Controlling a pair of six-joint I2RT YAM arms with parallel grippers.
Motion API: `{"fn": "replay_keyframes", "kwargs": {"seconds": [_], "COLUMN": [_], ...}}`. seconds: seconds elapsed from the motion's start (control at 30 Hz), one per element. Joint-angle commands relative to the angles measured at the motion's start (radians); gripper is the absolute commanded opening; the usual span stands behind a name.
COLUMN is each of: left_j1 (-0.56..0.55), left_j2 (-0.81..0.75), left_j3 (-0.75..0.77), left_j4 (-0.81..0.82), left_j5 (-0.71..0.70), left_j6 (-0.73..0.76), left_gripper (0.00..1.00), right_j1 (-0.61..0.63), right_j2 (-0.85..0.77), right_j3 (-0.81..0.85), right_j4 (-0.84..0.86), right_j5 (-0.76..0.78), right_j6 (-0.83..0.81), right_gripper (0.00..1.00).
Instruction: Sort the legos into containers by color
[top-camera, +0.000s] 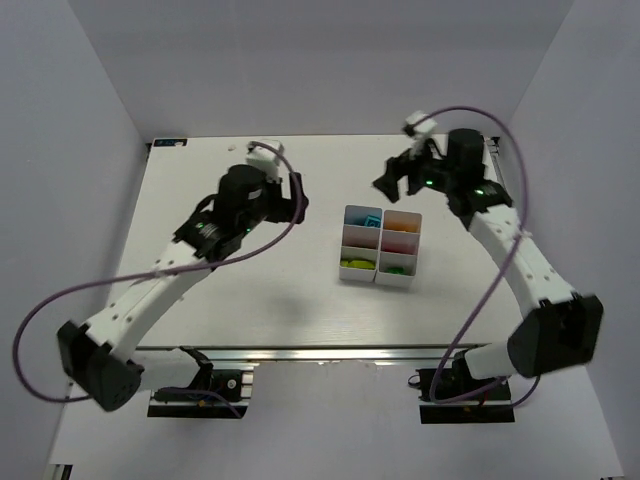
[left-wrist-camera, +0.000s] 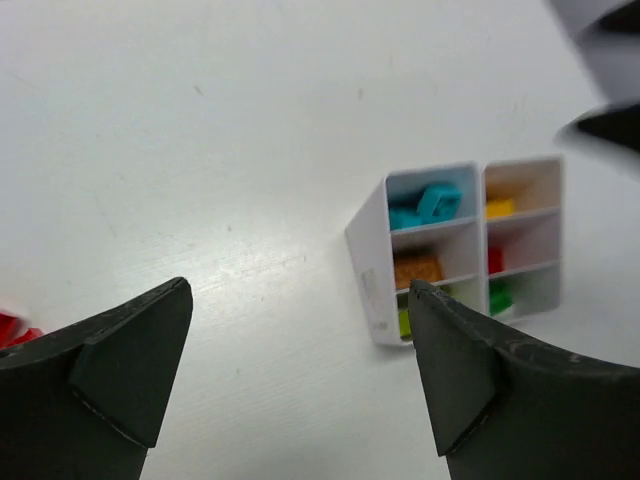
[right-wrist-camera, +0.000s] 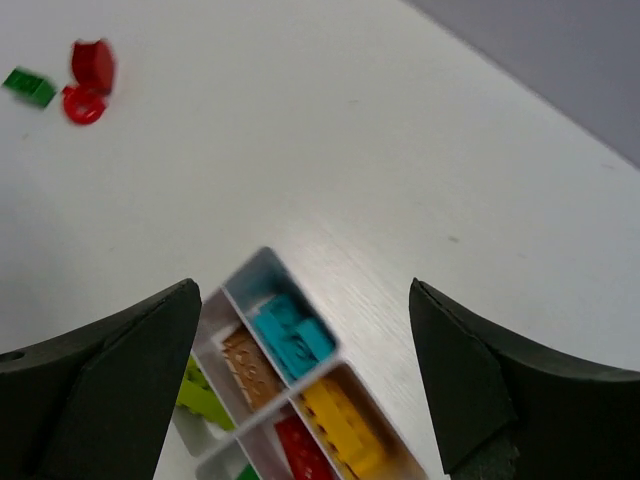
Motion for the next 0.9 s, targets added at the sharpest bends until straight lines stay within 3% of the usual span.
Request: {"fn": "replay_keyframes", "kwargs": {"seconds": [0.0,0.13,0.27,0.33,0.53,0.63,0.73,0.87], "left_j1": [-0.001,0.059,0.065,0.067,0.07,0.07,0.07,0.07], "left_j2": [-0.147,-0.152,-0.129,-0.141,-0.221,-0.267,-0.301,-0.319], "left_j3": [0.039,0.174,0.257,0.27,0.246,0.215,0.186,0.18], "left_j4": [-0.075,-0.178,-0.233,-0.238,-0.259,-0.268,-0.273,-0.293], "left_j5": [-0.177,-0.232,-0.238,-0.245,-0.291,-0.324,-0.351,-0.379], "left_j6": [-0.106,-0.148,-0.19,-0.198,-0.25,-0.279,-0.296,-0.303], "left_gripper": [0.98,0.98,0.98,0.98,0.98,0.98,0.98,0.98], "right_j1": [0.187,0.366,0.489,0.549,0.689,0.724,0.74,0.753], "right_j2": [0.148,0.379,0.708,0.795,1.02,1.156,1.202,1.336], "right_j3": [0.096,0.287,0.649,0.749,0.924,1.041,1.014,1.164], "right_j4": [-0.151,-0.207,-0.29,-0.277,-0.037,0.053,0.256,0.306], "right_j5": [0.01,0.051,0.114,0.12,0.237,0.303,0.341,0.395], "right_j6": [-0.117,-0.105,-0.01,0.048,0.145,0.274,0.36,0.394], "right_gripper": [0.89,0.89,0.9,0.89,0.84,0.8,0.74,0.73]}}
